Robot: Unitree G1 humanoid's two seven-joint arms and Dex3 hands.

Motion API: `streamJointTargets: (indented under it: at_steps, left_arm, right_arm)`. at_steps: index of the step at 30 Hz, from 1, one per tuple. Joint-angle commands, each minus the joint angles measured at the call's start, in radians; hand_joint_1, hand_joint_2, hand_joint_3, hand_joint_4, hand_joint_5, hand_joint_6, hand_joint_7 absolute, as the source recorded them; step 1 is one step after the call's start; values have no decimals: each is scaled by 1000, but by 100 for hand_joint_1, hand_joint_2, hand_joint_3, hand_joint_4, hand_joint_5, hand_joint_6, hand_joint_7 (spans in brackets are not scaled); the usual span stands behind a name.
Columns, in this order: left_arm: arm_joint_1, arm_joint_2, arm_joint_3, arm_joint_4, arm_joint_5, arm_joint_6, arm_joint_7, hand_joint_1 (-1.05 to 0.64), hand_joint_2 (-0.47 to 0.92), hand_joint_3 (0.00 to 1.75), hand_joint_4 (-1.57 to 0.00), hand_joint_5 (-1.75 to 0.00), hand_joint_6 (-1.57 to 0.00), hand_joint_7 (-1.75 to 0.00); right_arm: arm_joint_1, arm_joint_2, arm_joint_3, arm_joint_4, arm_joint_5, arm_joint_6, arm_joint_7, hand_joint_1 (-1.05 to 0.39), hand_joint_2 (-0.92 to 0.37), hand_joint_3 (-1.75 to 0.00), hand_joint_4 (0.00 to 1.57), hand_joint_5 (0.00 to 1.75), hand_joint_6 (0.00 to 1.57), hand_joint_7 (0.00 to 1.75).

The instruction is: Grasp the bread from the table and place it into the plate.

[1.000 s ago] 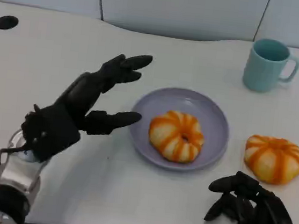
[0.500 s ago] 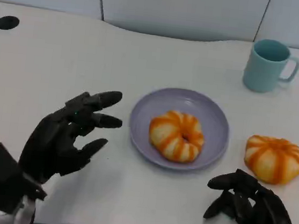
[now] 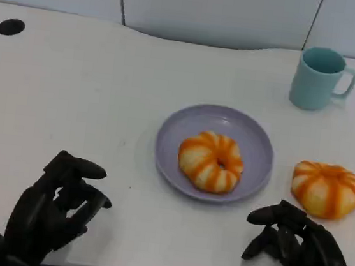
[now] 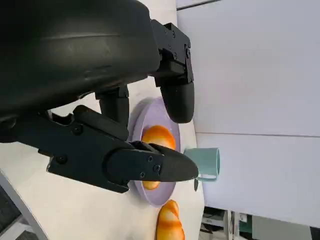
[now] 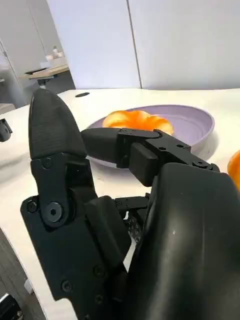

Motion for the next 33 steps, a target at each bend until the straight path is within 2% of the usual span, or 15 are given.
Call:
streamJointTargets:
  at_steps: [1,10,22,26,33]
  left_arm:
    - [15,3,21,15,19,11,27,-61,92,32,-25,-175,-10,-170]
    - [-5,-7,51,83,22,23,41,-62,92,32,-28,-175,-12,-174]
    - [-54,-3,79,184,-2,35,-16,-65,92,28,-28,-175,-12,-175]
    - [-68,-5,90,199,-27,72,-46,-65,92,28,-27,-175,-13,-170]
    - [-88,-6,124,193,-117,175,-151,-65,92,22,-26,-175,-11,-164]
  right_arm:
    - [-15,-13,-16,15,11,-16,3,-36,-92,-40,63,151,59,112]
    - [-38,-14,-37,53,12,-32,3,-37,-92,-38,64,149,58,115]
    - [-65,-27,-45,133,-6,-134,12,-39,-92,-38,58,149,54,120]
    - [-78,-29,-44,152,-5,-118,11,-41,-92,-36,60,151,55,120]
    - [-118,-30,-62,219,37,-100,86,-43,-92,-36,65,150,62,109]
